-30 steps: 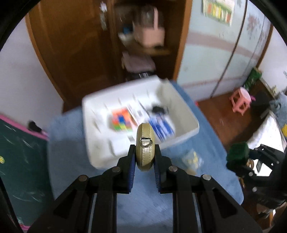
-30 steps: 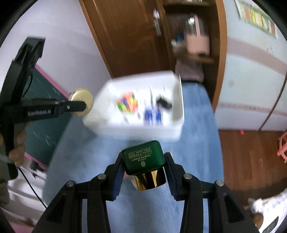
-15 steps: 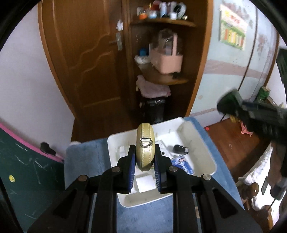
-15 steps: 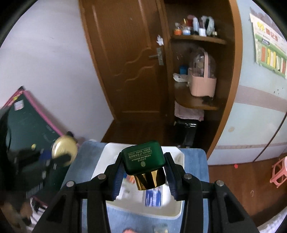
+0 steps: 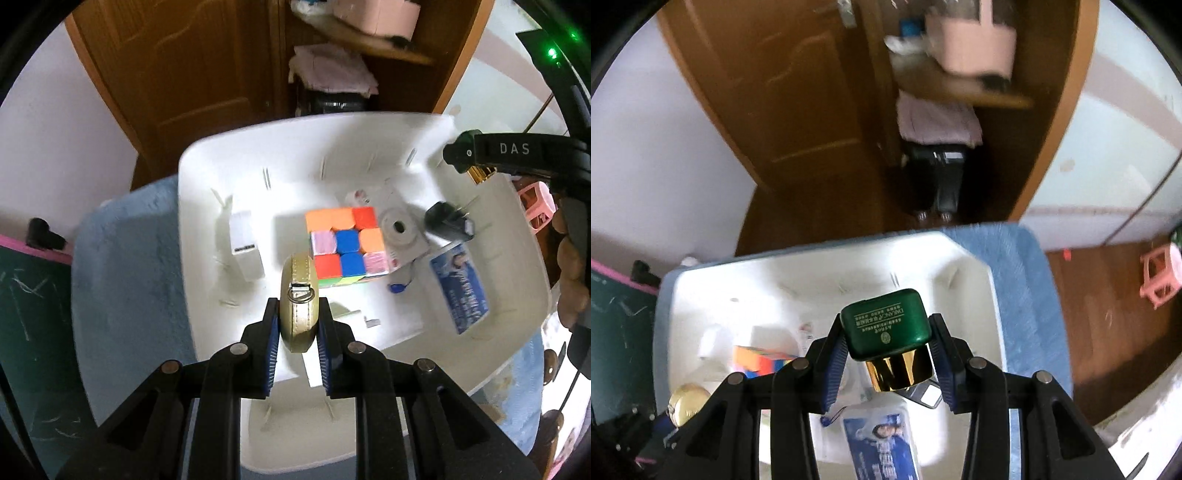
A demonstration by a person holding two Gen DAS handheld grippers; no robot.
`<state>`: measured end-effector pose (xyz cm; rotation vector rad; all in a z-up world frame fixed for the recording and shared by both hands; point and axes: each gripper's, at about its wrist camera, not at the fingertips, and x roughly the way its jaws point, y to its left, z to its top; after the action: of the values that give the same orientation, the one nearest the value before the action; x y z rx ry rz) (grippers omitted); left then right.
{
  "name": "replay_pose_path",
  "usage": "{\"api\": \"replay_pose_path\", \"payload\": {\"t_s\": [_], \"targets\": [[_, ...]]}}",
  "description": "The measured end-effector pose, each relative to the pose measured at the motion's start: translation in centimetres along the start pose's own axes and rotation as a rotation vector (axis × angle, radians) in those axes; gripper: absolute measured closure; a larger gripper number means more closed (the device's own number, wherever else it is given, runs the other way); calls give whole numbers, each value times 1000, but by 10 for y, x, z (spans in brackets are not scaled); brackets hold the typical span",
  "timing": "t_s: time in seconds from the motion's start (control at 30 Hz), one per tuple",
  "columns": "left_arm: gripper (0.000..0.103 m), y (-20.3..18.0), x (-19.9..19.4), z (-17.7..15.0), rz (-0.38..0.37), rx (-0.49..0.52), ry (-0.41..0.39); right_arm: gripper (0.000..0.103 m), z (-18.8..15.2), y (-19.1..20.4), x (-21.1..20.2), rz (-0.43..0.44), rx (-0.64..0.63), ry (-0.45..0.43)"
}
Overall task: Organize rigid objects
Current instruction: 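Carry the yellow compact and green bottle into the bin and open both tools, then move both tools back toward the pink item and beige block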
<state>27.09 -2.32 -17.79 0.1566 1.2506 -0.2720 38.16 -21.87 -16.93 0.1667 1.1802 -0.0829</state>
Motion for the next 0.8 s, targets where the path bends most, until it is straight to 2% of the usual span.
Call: {"api": "replay_pose_path", "payload": {"t_s": [0.17, 0.33, 0.4, 0.47, 0.53, 0.67, 0.73, 0.8], "targets": [[83, 3, 17, 1, -12, 2, 33, 60, -4, 2, 22, -18, -4, 53], [82, 1, 28, 1, 12, 14, 60, 59, -1, 0, 34, -2, 19, 95], [76, 1, 26, 1, 17, 2, 59, 59, -4, 0, 29, 12, 21, 93], [53, 1, 19, 0, 14, -8, 46, 58, -8, 2, 16, 16, 9, 69], [44, -1, 6, -1, -3, -11, 22, 52, -11, 5, -1, 23, -3, 38], [28, -5, -26, -5, -20, 0, -24, 50, -22, 7, -52, 53, -19, -40], [22, -8, -45, -8, -25, 11, -49, 50, -31, 8, -77, 69, -23, -73], [20, -11, -64, -13, -33, 23, -78, 50, -42, 8, -107, 86, -26, -105]]}}
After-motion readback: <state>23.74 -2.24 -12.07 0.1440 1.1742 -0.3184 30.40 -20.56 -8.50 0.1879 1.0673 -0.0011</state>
